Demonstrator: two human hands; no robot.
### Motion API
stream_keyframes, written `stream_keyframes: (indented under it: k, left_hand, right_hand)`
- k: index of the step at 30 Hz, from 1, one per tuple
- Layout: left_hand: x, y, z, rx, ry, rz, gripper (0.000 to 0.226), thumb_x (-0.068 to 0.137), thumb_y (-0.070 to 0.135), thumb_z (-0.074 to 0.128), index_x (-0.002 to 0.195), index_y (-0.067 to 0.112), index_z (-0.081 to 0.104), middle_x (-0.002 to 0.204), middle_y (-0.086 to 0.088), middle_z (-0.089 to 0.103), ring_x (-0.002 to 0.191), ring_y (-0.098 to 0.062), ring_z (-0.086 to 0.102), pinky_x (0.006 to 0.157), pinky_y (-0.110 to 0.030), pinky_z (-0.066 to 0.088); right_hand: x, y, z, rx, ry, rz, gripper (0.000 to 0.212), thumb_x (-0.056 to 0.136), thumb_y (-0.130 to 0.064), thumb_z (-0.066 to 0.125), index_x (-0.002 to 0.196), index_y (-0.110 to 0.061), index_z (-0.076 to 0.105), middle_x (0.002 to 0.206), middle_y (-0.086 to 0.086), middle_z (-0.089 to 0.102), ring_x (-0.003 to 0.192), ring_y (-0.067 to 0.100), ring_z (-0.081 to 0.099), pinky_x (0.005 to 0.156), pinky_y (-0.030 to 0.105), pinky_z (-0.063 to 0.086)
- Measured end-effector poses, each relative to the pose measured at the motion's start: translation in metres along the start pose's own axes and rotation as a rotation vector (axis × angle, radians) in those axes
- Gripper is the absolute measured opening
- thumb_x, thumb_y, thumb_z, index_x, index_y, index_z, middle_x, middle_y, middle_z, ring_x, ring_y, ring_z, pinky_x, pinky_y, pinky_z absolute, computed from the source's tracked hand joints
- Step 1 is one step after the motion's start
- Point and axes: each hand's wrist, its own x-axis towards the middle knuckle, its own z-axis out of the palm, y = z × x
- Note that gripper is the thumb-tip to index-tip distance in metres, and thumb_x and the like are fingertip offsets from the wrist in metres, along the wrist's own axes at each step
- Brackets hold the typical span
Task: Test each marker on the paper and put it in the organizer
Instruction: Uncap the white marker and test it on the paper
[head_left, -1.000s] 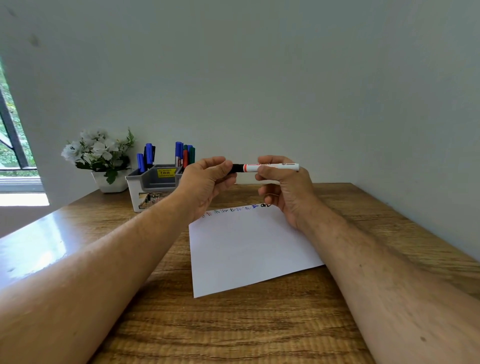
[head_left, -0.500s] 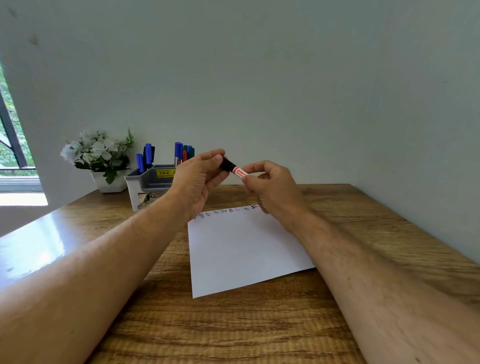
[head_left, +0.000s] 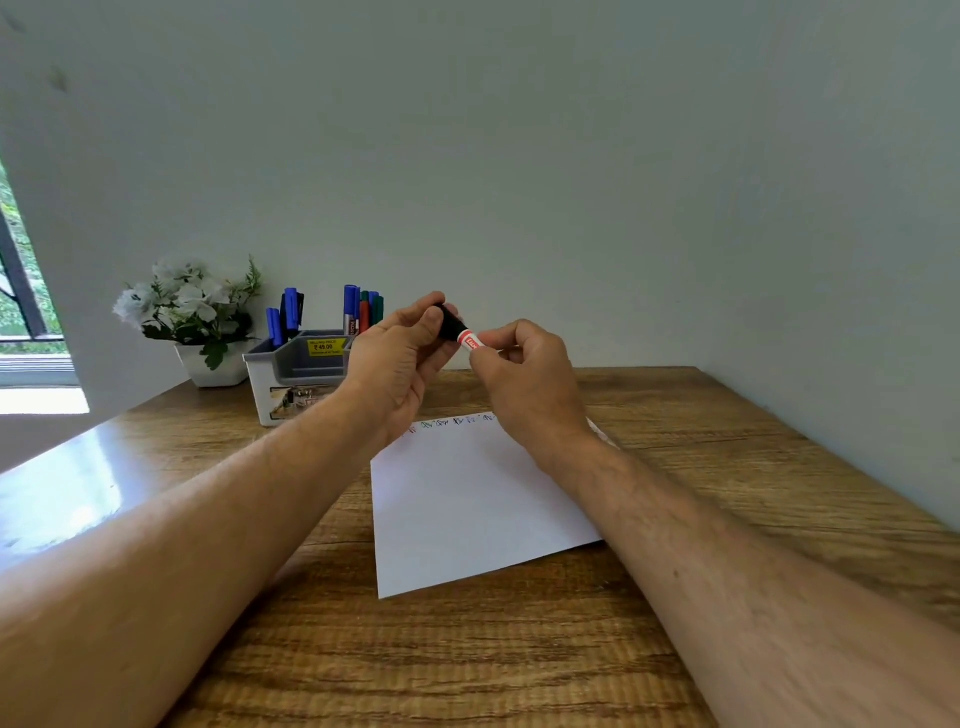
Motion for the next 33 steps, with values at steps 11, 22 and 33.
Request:
stream_keyframes:
  k: [11, 22, 33]
  left_hand:
    - [-0.001, -0.004, -0.004, -0.008, -0.02, -0.01, 0.021, 0.095, 0.002, 0.055, 0.113, 0.004, 0.065, 0.104, -0.015, 0.071, 0.097, -0.025, 0.071, 0.071, -0.029, 0.06]
    - [-0.011, -0.008, 0.003, 0.419, -0.099, 0.077, 0.043, 0.085, 0.009, 0.073, 0.121, 0.028, 0.06, 0.087, -0.011, 0.075, 0.073, -0.025, 0.074, 0.063, -0.03, 0.059]
    - [0.014, 0.044, -0.026, 0.619, 0.23, 0.592, 0.051, 0.085, 0.011, 0.074, 0.118, 0.046, 0.058, 0.087, -0.006, 0.074, 0.075, -0.02, 0.074, 0.068, -0.036, 0.062]
  right_hand:
    - [0.002, 0.001, 0.002, 0.347, -0.096, 0.267, 0.007, 0.09, -0.017, 0.065, 0.088, -0.01, 0.065, 0.054, -0.002, 0.052, 0.033, 0.008, 0.035, 0.036, 0.016, 0.027]
    - [0.007, 0.007, -0.001, 0.347, -0.14, 0.303, 0.008, 0.094, -0.021, 0.062, 0.093, -0.013, 0.066, 0.062, 0.002, 0.062, 0.035, 0.01, 0.04, 0.037, 0.018, 0.03]
    - [0.002, 0.018, 0.004, -0.082, -0.087, 0.164, 0.014, 0.098, -0.025, 0.051, 0.091, -0.026, 0.063, 0.093, -0.002, 0.068, 0.067, 0.016, 0.057, 0.046, 0.023, 0.04]
